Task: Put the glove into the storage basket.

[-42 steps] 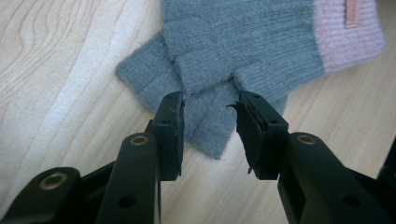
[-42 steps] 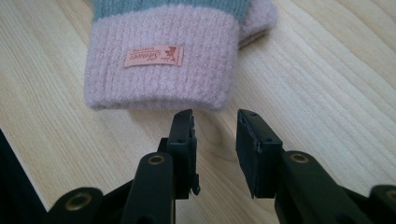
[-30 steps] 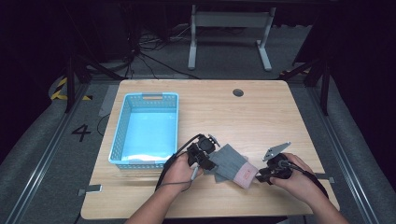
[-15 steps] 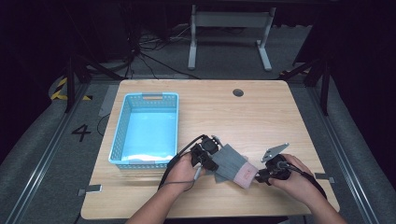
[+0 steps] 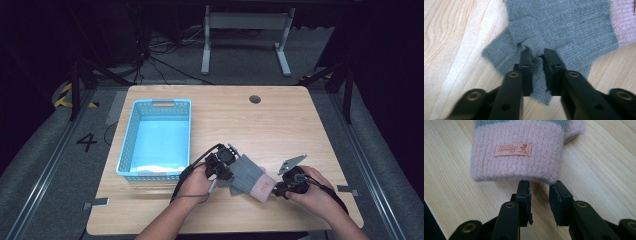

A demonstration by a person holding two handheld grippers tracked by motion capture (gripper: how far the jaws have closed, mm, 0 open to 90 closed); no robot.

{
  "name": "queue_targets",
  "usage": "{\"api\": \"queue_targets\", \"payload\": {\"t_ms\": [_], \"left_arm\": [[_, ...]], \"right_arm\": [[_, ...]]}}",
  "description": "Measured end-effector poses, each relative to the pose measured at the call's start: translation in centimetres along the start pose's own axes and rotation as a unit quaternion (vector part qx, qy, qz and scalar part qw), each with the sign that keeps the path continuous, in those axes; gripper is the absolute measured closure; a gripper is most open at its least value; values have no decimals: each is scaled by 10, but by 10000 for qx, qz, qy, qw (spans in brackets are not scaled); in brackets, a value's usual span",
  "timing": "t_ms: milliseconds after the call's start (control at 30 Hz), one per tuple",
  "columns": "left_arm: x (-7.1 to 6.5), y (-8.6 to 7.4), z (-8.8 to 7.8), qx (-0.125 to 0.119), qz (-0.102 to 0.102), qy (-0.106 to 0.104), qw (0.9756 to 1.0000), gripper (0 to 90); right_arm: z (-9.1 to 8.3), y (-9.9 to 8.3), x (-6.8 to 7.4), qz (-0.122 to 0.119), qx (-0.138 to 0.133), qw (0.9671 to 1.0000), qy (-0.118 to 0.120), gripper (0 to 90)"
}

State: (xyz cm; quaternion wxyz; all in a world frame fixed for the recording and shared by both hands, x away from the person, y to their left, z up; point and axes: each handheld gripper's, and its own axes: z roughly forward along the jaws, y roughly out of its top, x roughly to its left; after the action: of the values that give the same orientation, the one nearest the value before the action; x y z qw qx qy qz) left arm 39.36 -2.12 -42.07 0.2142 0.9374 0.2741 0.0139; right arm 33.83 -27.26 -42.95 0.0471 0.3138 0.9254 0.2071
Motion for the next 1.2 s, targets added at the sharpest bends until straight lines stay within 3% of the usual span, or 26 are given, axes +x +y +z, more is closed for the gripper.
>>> {"api": "queue_targets", "payload": {"t_ms": [133, 433, 633, 833, 1200], "left_arm": [[1, 0, 0, 37, -20, 30, 10000, 868], [0, 1, 0, 65, 9, 76, 9999, 877], [-1, 2, 1, 92, 42, 79, 9999, 877], [-3, 2, -4, 24, 52, 68, 10000, 884], [-15, -1, -26, -140, 167, 37, 9998, 885]], "right_arm": [[-2, -1, -1, 21, -66, 10000, 6, 700], [-15, -3, -6, 108, -285, 9995, -48, 706], [-9, 0, -7, 0, -286, 9996, -31, 719], [-12, 4, -2, -157, -343, 9992, -161, 854], [-33, 5, -5, 144, -564, 9982, -158, 865]]}}
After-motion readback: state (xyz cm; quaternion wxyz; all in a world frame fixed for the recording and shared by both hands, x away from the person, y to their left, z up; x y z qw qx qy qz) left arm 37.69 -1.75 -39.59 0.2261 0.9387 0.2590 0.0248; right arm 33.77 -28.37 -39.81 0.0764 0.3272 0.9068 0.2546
